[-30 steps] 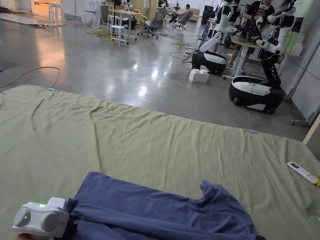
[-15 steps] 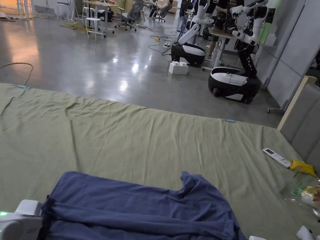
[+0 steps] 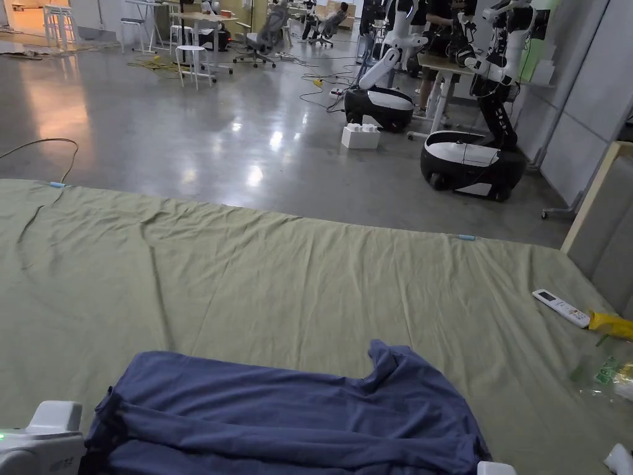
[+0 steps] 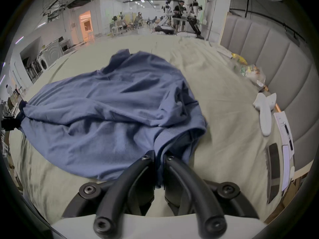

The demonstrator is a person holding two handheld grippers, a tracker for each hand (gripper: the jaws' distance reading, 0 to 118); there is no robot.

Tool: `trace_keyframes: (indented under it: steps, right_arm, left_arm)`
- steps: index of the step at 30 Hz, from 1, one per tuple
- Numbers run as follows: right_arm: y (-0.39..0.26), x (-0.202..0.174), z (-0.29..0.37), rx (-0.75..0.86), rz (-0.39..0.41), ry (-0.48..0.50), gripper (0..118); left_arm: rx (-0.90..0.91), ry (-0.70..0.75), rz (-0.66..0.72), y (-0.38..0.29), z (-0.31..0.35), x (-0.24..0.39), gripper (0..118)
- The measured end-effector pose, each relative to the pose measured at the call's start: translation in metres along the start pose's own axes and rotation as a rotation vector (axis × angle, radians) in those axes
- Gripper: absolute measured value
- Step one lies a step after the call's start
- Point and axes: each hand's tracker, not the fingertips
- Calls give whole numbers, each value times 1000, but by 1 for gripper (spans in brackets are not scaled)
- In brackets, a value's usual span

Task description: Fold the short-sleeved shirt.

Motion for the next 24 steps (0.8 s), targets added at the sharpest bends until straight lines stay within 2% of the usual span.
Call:
trace_keyframes:
  steps: [3,9,12,18,24]
  right_arm:
    - [15,5,23,16,-2,8,8]
    - [37,7,80,64,87,9,8]
    - [33,11,104,57,120,19,8]
    - [-17,16,130,2,141,47,8]
    - [-80,11,127,-92,152,40,8]
  left_arm:
    - [40,-20,9,11,20,-2,6]
    - [122,-17,-35,22,73,2,6]
    - [135,-36,-12,13,90,-9,6]
    - [92,-55,10,-46,120,-18,6]
    - [-19,-47,29,-115,120,-17,6]
